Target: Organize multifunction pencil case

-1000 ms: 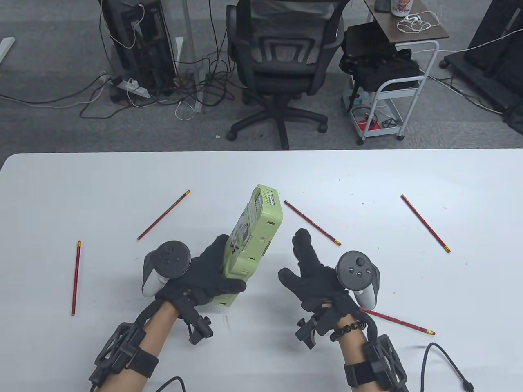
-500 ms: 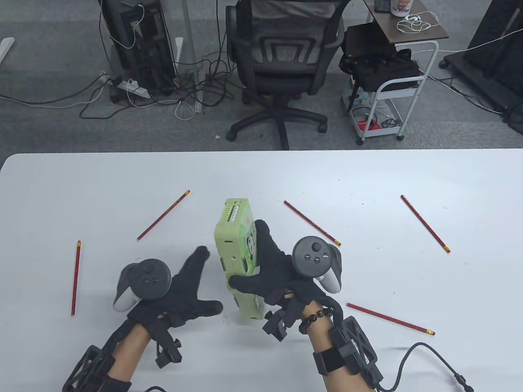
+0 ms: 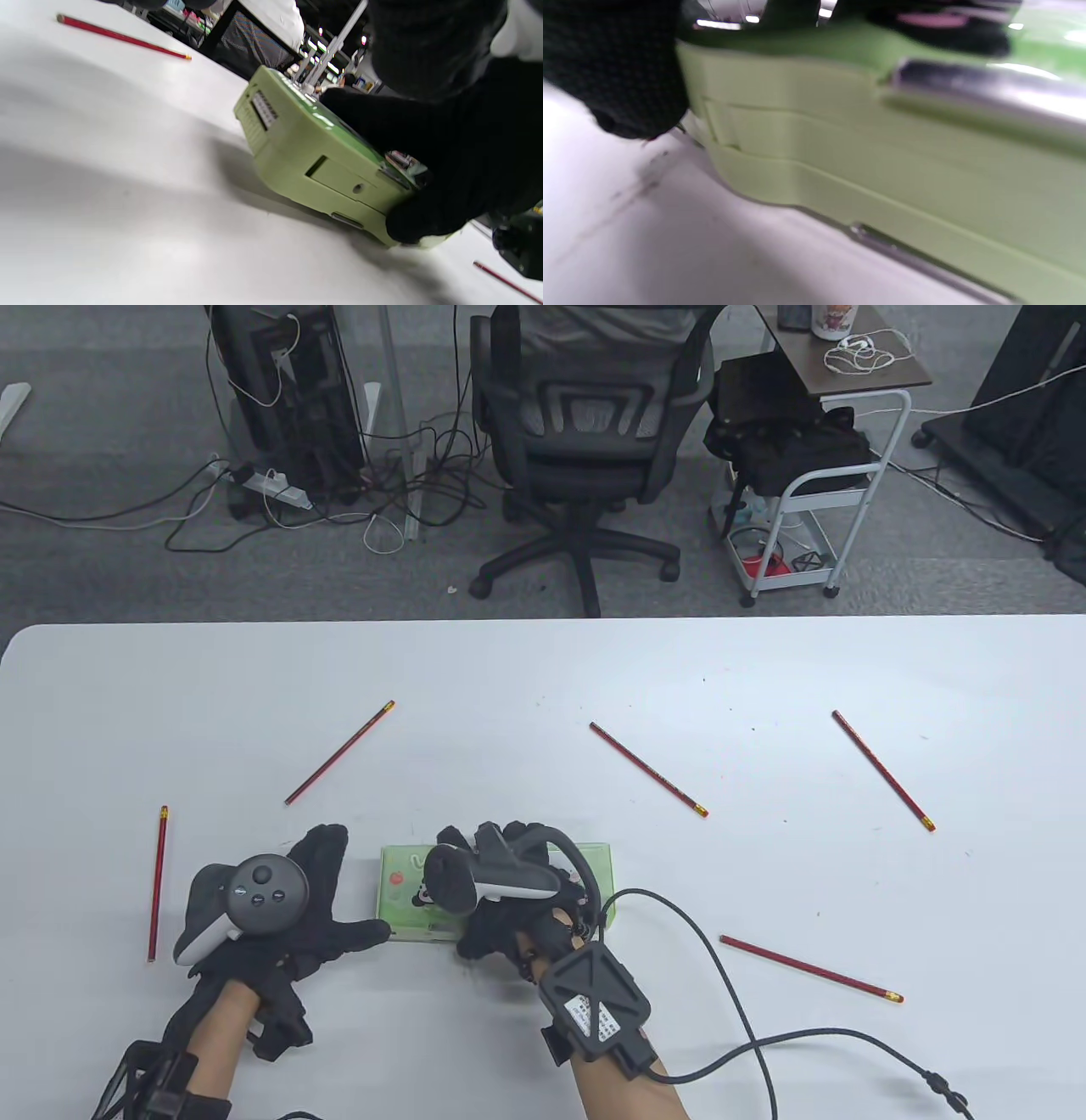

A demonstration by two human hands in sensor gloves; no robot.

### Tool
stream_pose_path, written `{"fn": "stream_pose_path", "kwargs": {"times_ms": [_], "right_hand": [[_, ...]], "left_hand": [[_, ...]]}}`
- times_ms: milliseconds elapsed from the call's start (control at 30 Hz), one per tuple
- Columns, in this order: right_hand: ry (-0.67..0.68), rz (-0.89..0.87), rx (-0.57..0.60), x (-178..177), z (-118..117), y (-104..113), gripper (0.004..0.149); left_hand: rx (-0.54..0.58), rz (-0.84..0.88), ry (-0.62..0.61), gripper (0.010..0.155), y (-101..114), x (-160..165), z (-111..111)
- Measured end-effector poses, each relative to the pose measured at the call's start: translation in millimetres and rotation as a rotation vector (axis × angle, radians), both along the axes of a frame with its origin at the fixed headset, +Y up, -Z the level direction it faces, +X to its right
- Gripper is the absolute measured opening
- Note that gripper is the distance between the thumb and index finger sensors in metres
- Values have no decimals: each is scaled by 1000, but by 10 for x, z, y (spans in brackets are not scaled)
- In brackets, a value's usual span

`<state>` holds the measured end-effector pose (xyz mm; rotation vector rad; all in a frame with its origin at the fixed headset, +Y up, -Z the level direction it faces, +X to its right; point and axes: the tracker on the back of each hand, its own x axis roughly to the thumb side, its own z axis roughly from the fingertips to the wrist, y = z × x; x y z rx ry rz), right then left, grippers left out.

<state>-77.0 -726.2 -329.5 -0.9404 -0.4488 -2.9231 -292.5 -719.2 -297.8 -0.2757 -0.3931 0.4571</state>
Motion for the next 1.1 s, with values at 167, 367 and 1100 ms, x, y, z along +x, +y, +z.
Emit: {"fn": "stream_pose_path", "kwargs": {"times_ms": [167,367,1100], "right_hand": [[-4,-58,-45,98,36,0,109],[-44,-50,-42,638,178,130,104],[-132,-211,167,1095,133,-9,93]], "left_hand": [[-60,-15,-62,120,-177,171,-86],[-95,-10,-90,122,-298,296,-148],[-80,-45,-28,117,-369,344,-162]]}}
